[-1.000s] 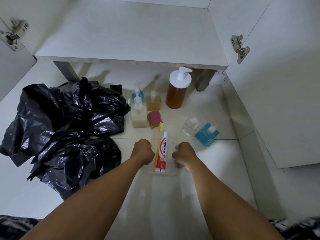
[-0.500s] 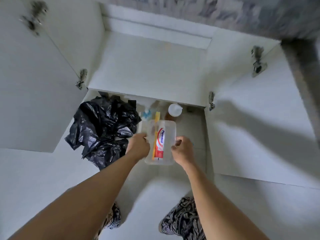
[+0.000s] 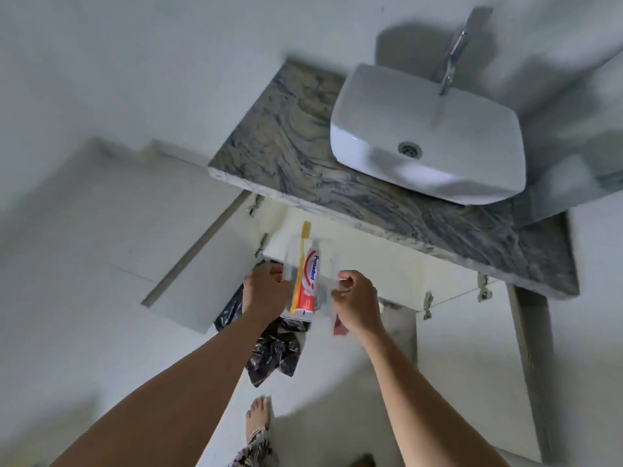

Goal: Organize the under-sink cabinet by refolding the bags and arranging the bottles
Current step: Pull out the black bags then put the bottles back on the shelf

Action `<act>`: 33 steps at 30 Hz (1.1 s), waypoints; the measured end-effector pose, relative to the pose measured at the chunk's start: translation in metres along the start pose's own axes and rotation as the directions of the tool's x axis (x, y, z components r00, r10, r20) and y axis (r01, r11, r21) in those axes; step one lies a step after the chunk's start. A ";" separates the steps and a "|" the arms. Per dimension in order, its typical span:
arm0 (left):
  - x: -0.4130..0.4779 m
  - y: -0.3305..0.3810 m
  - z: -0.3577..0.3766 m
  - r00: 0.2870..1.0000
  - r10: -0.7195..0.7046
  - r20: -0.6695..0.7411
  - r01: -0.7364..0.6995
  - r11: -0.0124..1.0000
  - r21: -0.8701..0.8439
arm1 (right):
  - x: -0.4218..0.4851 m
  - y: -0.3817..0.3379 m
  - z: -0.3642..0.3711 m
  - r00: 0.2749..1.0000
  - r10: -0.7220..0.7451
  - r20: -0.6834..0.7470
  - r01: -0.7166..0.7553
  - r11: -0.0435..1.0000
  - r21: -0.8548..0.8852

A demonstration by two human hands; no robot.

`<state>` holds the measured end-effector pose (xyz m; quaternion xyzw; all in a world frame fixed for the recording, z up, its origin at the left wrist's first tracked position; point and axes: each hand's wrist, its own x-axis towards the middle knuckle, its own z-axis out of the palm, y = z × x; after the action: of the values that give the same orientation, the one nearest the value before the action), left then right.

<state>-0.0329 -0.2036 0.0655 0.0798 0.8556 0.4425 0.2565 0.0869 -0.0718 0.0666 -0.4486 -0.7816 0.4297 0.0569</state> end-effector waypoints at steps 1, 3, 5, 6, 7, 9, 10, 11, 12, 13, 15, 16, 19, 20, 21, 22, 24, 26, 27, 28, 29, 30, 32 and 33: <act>0.007 0.006 -0.016 1.000 0.004 -0.025 -0.004 1.000 -0.009 | 0.005 -0.019 0.003 1.000 -0.014 0.009 0.014 1.000 0.007; 0.024 0.017 -0.046 0.997 0.016 -0.079 -0.017 1.000 -0.010 | 0.017 -0.054 0.013 0.999 -0.031 0.029 0.029 0.999 0.038; 0.048 0.028 -0.072 0.995 0.038 -0.091 -0.040 0.999 -0.016 | 0.035 -0.086 0.024 0.999 -0.026 0.031 0.023 0.996 0.091; 0.062 0.033 -0.083 0.995 0.048 -0.082 -0.051 0.998 -0.030 | 0.046 -0.101 0.030 0.999 -0.014 0.029 0.010 0.993 0.119; 0.074 0.039 -0.093 0.996 0.060 -0.066 -0.063 0.997 -0.044 | 0.058 -0.113 0.036 1.000 -0.007 0.026 0.003 0.990 0.139; 0.100 0.053 -0.109 0.996 0.085 -0.028 -0.087 0.994 -0.063 | 0.086 -0.135 0.046 1.000 -0.014 0.010 0.013 0.989 0.148; 0.114 0.060 -0.114 0.995 0.102 -0.018 -0.103 0.992 -0.074 | 0.099 -0.145 0.050 1.000 -0.021 -0.002 0.021 0.989 0.149; 0.126 0.067 -0.118 0.993 0.113 -0.014 -0.114 0.990 -0.089 | 0.111 -0.155 0.054 1.000 -0.024 -0.013 0.026 0.988 0.153; 0.141 0.073 -0.120 0.993 0.118 -0.013 -0.119 0.987 -0.105 | 0.123 -0.164 0.057 1.000 -0.020 -0.023 0.024 0.987 0.159; 0.155 0.079 -0.121 0.993 0.115 -0.013 -0.115 0.986 -0.118 | 0.134 -0.172 0.060 0.999 -0.017 -0.030 0.022 0.987 0.159; 0.182 0.088 -0.120 0.994 0.108 -0.009 -0.108 0.982 -0.156 | 0.155 -0.184 0.067 0.999 -0.010 -0.038 0.015 0.989 0.148; 0.195 0.091 -0.117 0.994 0.109 -0.007 -0.108 0.979 -0.172 | 0.165 -0.188 0.071 0.999 -0.006 -0.038 0.011 0.988 0.153; 0.221 0.100 -0.110 0.991 0.130 -0.024 -0.132 0.977 -0.164 | 0.186 -0.196 0.076 1.000 0.002 -0.017 0.002 0.982 0.188; 0.230 0.101 -0.107 0.989 0.139 -0.043 -0.145 0.976 -0.162 | 0.190 -0.199 0.075 1.000 -0.004 -0.009 0.005 0.980 0.200; 0.237 0.103 -0.105 0.989 0.134 -0.064 -0.143 0.976 -0.163 | 0.194 -0.200 0.074 1.000 -0.012 0.002 0.011 0.979 0.205; 0.245 0.102 -0.103 0.989 0.121 -0.089 -0.135 0.976 -0.172 | 0.199 -0.201 0.074 1.000 -0.025 0.007 0.023 0.978 0.208; 0.258 0.100 -0.099 0.989 0.083 -0.118 -0.105 0.976 -0.193 | 0.209 -0.199 0.078 0.999 -0.032 -0.009 0.033 0.976 0.217; 0.270 0.096 -0.095 0.993 0.058 -0.103 -0.079 0.974 -0.211 | 0.220 -0.197 0.083 0.999 -0.012 -0.030 0.018 0.978 0.206; 0.274 0.095 -0.093 0.995 0.051 -0.091 -0.070 0.973 -0.218 | 0.225 -0.196 0.086 1.000 -0.002 -0.030 0.008 0.981 0.194; 0.279 0.092 -0.090 0.995 0.053 -0.088 -0.072 0.970 -0.231 | 0.230 -0.196 0.087 1.000 0.002 -0.029 0.003 0.983 0.185; 0.282 0.091 -0.089 0.994 0.060 -0.087 -0.079 0.968 -0.239 | 0.233 -0.196 0.089 1.000 0.008 -0.028 -0.003 0.984 0.177; 0.285 0.089 -0.087 0.995 0.061 -0.085 -0.080 0.965 -0.248 | 0.237 -0.196 0.091 1.000 0.009 -0.024 -0.005 0.985 0.170; 0.284 0.089 -0.087 0.995 0.069 -0.076 -0.087 0.959 -0.269 | 0.243 -0.193 0.095 1.000 0.013 -0.020 -0.010 0.986 0.164; 0.282 0.090 -0.087 0.995 0.070 -0.070 -0.087 0.959 -0.270 | 0.243 -0.192 0.097 1.000 0.015 -0.023 -0.011 0.987 0.159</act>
<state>-0.3268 -0.1100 0.0746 0.0644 0.7900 0.5680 0.2216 -0.2280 0.0071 0.0725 -0.4530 -0.7413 0.4853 0.0991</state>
